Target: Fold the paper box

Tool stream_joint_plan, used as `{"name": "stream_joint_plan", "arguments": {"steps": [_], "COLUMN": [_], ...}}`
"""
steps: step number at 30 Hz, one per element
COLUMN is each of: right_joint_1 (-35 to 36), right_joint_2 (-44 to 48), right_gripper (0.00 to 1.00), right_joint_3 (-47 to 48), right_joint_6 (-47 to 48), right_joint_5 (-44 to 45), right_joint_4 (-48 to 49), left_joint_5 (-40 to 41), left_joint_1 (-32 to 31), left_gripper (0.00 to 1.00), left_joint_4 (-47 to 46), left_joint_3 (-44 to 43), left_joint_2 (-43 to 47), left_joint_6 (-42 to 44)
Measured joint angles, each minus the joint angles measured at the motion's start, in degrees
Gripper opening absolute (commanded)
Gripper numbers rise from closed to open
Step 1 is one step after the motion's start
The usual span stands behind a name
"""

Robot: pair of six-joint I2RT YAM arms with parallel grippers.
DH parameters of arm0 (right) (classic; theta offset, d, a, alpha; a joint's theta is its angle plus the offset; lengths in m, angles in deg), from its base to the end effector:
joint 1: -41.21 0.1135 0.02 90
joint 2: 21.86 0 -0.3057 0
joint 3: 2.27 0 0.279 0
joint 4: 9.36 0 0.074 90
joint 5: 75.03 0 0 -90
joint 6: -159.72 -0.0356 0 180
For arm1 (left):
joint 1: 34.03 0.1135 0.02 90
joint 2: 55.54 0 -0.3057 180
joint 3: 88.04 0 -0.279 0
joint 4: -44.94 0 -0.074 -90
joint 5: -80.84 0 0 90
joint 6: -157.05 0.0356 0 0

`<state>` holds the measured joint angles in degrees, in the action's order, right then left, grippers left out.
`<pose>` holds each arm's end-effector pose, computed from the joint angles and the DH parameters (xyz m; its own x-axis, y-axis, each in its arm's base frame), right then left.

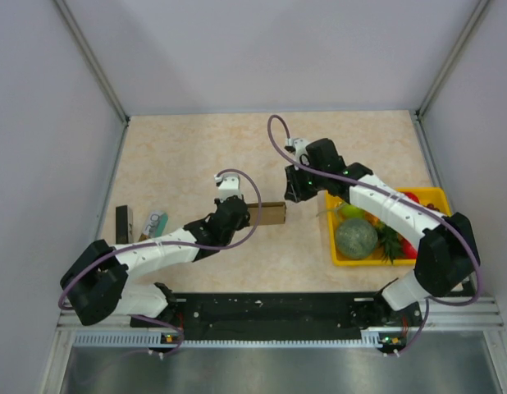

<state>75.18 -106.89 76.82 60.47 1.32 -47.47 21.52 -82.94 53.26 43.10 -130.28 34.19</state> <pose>0.2848 0.2020 0.3137 -0.6790 -0.2691 -0.6830 -0.5821 0.7643 0.2775 0.1958 -0.1969 0.2278 -0.5115 -0.1234 -0.8504 0.1110 0.9718 -0.2079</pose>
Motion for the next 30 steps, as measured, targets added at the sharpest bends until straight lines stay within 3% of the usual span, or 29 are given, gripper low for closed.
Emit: {"name": "stream_joint_plan", "arguments": {"steps": [15,30], "right_joint_1": [2.2,3.1], "right_joint_2": [-5.6,-7.8], "right_gripper": [0.33,0.11], "right_joint_3": [2.1,3.7], "right_joint_6": [4.7,4.2], "right_joint_5": [0.1,2.7], "right_joint_4": [-5.2,-5.7], "left_joint_5": [0.2,0.4], "left_joint_1": [-0.4,-0.5], "left_gripper": [0.0,0.0], "left_joint_4": [1.3,1.6], "left_joint_3": [-0.6,-0.7], "left_joint_2": [0.0,0.0], "left_joint_6": [0.0,0.0]}}
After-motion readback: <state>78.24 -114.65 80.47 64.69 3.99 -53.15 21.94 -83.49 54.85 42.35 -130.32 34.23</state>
